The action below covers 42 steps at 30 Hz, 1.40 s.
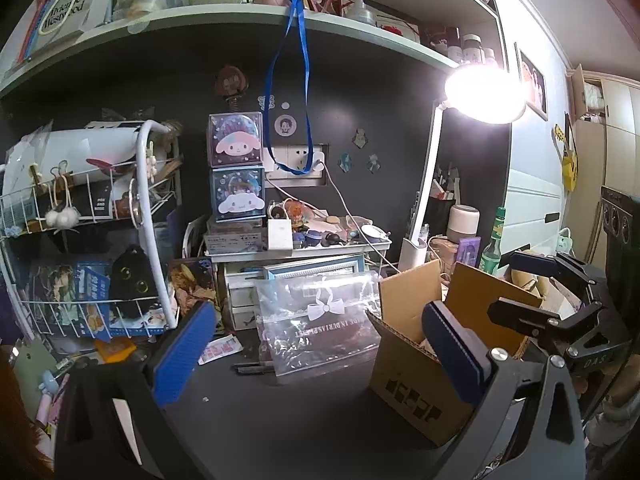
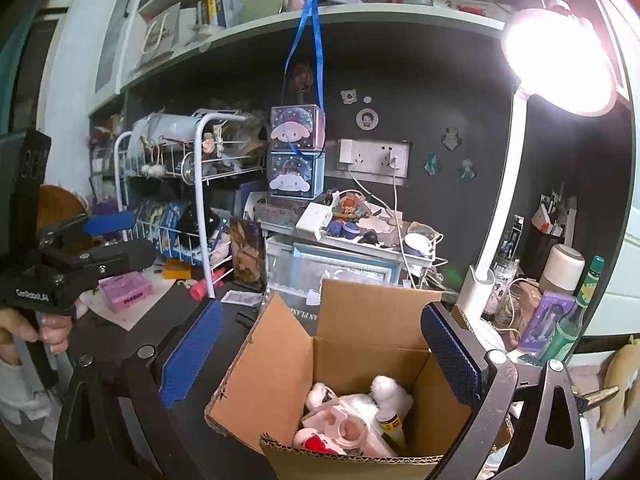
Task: Organize objects
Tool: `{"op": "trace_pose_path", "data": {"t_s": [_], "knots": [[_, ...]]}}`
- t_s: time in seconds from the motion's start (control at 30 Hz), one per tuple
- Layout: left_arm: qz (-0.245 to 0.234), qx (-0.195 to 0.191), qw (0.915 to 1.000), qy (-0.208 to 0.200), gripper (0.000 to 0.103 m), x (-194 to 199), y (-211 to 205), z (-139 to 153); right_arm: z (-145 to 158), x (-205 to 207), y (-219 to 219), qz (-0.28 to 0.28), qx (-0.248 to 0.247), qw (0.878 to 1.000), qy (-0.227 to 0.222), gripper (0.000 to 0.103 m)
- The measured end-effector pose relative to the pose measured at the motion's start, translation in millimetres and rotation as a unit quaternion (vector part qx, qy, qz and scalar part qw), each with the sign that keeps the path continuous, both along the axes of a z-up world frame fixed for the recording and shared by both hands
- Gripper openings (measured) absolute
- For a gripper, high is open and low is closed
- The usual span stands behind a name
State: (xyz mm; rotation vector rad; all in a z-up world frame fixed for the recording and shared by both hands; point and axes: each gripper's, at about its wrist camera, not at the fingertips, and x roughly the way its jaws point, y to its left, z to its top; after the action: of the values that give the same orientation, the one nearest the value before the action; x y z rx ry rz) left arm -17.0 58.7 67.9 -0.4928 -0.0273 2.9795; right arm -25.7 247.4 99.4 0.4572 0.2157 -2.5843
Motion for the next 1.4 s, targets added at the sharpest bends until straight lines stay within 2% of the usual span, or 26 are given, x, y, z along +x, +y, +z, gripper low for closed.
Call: {"op": "trace_pose_path", "data": {"t_s": [0.6, 1.4], "knots": [[0.01, -0.02, 0.9997, -0.002, 0.102, 0.3, 4.2, -3.5, -4.1, -1.5, 0.6, 0.003, 0.012, 1.0, -0.005, 0.1], [0.019, -0.028, 0.9994, -0.012, 0.102, -4.7, -0.2, -7.6, -7.2, -0.8, -0.4, 0.004, 0.024, 1.0, -0.008, 0.1]]}}
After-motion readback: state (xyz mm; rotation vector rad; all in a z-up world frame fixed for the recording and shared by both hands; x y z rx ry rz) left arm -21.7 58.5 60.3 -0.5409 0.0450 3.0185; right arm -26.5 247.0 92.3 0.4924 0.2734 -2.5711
